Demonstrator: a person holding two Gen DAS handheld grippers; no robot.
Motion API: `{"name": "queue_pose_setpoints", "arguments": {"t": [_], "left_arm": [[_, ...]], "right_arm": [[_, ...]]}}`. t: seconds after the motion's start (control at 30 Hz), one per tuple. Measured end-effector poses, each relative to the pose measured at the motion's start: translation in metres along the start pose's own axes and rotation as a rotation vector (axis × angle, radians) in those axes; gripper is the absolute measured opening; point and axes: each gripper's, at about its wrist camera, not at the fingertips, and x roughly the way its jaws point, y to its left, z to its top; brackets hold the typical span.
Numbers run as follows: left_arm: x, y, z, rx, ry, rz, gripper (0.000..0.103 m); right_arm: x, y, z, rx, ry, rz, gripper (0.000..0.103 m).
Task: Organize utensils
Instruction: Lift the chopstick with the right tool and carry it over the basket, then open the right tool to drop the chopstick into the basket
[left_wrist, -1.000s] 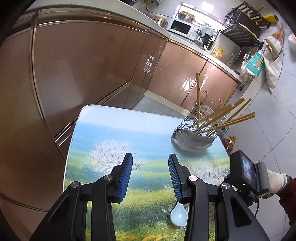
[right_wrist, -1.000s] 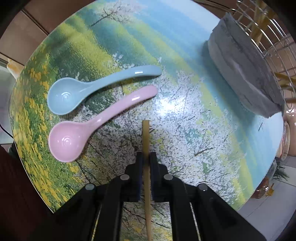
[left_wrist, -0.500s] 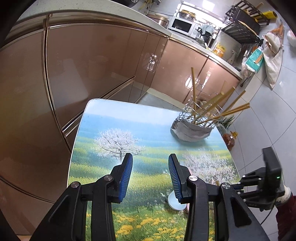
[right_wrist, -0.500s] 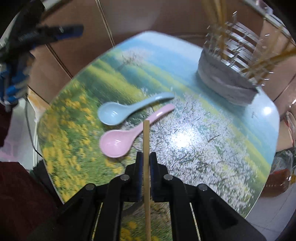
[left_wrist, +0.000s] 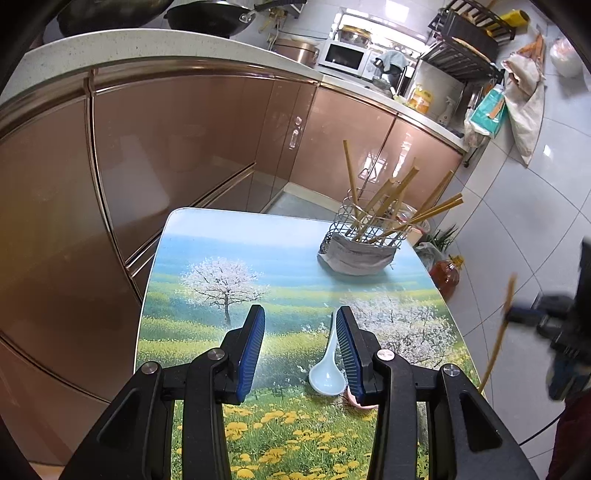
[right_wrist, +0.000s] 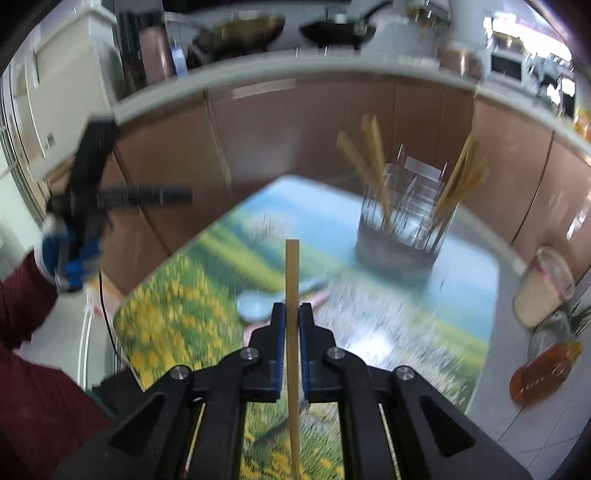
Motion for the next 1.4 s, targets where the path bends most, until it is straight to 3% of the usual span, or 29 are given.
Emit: {"name": "queue_pose_setpoints", "arguments": {"t": [0.3, 0.43, 0.53, 0.77, 0.93, 1.2, 1.4], "left_arm": [[0.002, 0.018, -0.001, -0.04, -0.001, 0.005, 0.04], [0.009, 0.031, -0.001, -0.068, 0.006, 0.018, 0.04], [0.016, 0.043, -0.001, -0.093, 0.014, 0.03, 0.04], [0.04, 0.072, -0.004, -0.141, 0.053, 0.06, 0.04], [0.053, 0.083, -0.007, -0.163, 0.082, 0.068, 0.04], [0.053, 0.076, -0.009, -0.155, 0.082, 0.051, 0.04], [0.044, 0.068, -0.011, -0.151, 0.068, 0.045, 0.04]], "right_arm": [[-0.047, -0.027, 0.121, 0.001, -0.349, -0.113, 0.006], [-0.035, -0.051, 0.162, 0.071, -0.506, -0.18, 0.006], [-0.012, -0.072, 0.176, 0.135, -0.567, -0.232, 0.006], [0.06, -0.117, 0.16, 0.245, -0.565, -0.39, 0.006], [0.094, -0.124, 0.143, 0.249, -0.532, -0.438, 0.007], [0.104, -0.129, 0.13, 0.269, -0.496, -0.423, 0.008], [0.079, -0.118, 0.121, 0.26, -0.498, -0.423, 0.008]]}}
